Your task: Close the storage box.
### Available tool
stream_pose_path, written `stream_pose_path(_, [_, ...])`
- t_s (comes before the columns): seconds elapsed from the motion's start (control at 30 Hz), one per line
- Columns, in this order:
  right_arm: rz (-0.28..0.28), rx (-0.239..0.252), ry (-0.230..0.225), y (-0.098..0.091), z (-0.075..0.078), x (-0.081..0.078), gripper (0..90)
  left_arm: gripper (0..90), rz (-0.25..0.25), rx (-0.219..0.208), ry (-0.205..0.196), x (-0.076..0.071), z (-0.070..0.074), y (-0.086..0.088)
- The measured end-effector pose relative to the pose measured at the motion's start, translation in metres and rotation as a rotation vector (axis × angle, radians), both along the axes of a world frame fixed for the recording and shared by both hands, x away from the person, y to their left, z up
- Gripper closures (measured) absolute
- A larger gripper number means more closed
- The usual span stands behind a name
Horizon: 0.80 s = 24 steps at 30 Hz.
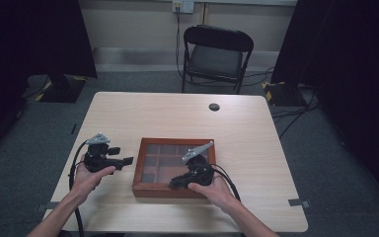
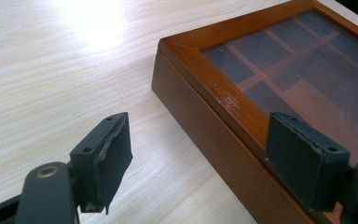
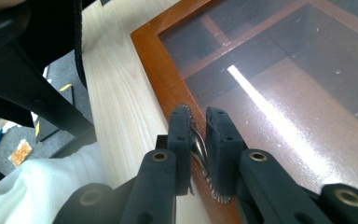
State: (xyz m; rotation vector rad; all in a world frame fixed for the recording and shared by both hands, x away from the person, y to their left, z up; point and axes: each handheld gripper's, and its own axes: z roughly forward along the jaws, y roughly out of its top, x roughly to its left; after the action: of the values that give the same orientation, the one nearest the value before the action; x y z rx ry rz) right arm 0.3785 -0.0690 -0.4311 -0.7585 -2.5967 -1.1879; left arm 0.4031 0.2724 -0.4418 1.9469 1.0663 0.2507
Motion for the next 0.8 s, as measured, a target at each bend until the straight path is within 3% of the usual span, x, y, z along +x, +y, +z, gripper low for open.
stream_pose_path(0.1, [-0.007,-0.015,0.011,0.001,-0.003,-0.001,81.3,22.3,-0.004,0.002,0.002,0.000,0.000,0.000])
stream_pose_path(0.33, [-0.001,0.003,0.013,0.000,-0.005,0.000,80.8,22.3,-0.004,0.009,0.004,0.001,-0.001,-0.001])
stream_pose_path(0.4, [-0.005,0.017,0.023,-0.001,-0.004,0.001,76.2,22.3,-0.003,0.010,0.005,0.001,-0.001,-0.001])
stream_pose_path(0.6, [-0.075,0.069,-0.003,-0.014,0.010,0.008,72.5,22.2,0.006,0.012,0.014,0.002,-0.002,-0.001])
stream_pose_path(0.8, [-0.222,0.073,-0.038,-0.036,0.021,0.014,56.0,22.3,-0.009,0.052,0.011,0.001,-0.002,-0.006])
